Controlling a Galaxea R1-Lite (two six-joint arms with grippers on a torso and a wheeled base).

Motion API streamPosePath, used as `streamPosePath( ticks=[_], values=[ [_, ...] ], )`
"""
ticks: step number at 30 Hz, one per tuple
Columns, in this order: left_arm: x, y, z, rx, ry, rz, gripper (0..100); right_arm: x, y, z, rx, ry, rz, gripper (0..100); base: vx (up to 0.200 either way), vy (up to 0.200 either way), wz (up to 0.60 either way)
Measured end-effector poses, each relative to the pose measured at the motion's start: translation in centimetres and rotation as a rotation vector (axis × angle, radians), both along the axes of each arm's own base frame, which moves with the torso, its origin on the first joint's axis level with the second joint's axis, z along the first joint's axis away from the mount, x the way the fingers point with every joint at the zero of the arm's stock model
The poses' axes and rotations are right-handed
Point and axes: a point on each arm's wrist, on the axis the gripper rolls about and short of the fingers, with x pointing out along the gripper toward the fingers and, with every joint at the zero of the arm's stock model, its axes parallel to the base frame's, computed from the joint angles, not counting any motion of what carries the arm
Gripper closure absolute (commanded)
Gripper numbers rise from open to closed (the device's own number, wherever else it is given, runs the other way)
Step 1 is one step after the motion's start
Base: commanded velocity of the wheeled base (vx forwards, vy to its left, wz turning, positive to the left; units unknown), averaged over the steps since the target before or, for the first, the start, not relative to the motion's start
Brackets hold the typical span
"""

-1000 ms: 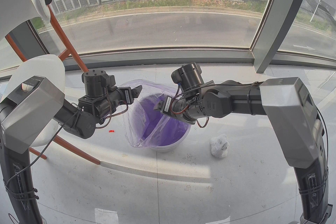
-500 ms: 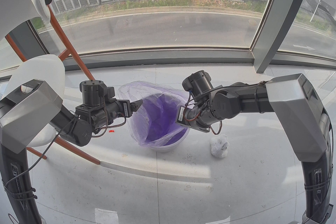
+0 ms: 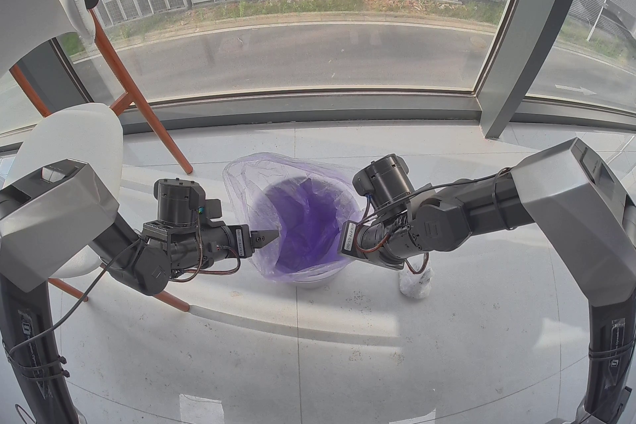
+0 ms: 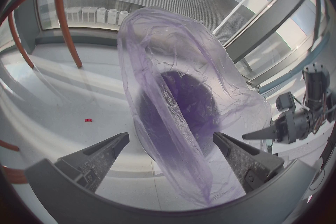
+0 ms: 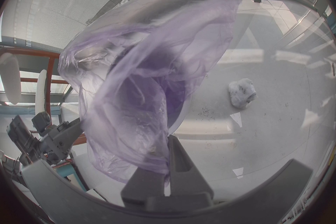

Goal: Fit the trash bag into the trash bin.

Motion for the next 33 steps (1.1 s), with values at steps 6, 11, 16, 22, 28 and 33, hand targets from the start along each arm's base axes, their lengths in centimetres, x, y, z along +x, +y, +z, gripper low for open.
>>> streamPosePath(
  ticks=[6, 11, 16, 22, 28, 33],
  values=[
    [0.4, -0.2, 0.3, -0.024, -0.013, 0.006, 100, -0.5, 0.3, 0.1, -0.002, 0.002, 0.012, 100, 0.0, 0.0, 0.0],
    [0.6, -0.1, 0.5, -0.025, -0.019, 0.015, 100, -1.1, -0.3, -0.8, -0.04, 0.027, -0.002, 100, 0.0, 0.0, 0.0],
    [1.0, 1.9, 0.3, 0.0, -0.028, 0.062, 100, -1.6, -1.1, -1.9, -0.08, 0.06, -0.02, 100, 0.0, 0.0, 0.0],
    [1.6, 3.1, -0.9, 0.045, -0.046, 0.13, 100, -1.5, -1.6, -2.6, -0.09, 0.076, -0.032, 100, 0.0, 0.0, 0.0],
    [1.7, 2.4, -2.7, 0.07, -0.051, 0.121, 100, -1.4, -1.4, -3.2, -0.102, 0.083, -0.03, 100, 0.0, 0.0, 0.0],
    [0.5, 2.0, -4.2, 0.135, -0.015, 0.074, 100, -1.5, -0.9, -3.4, -0.097, 0.076, -0.022, 100, 0.0, 0.0, 0.0]
  ],
)
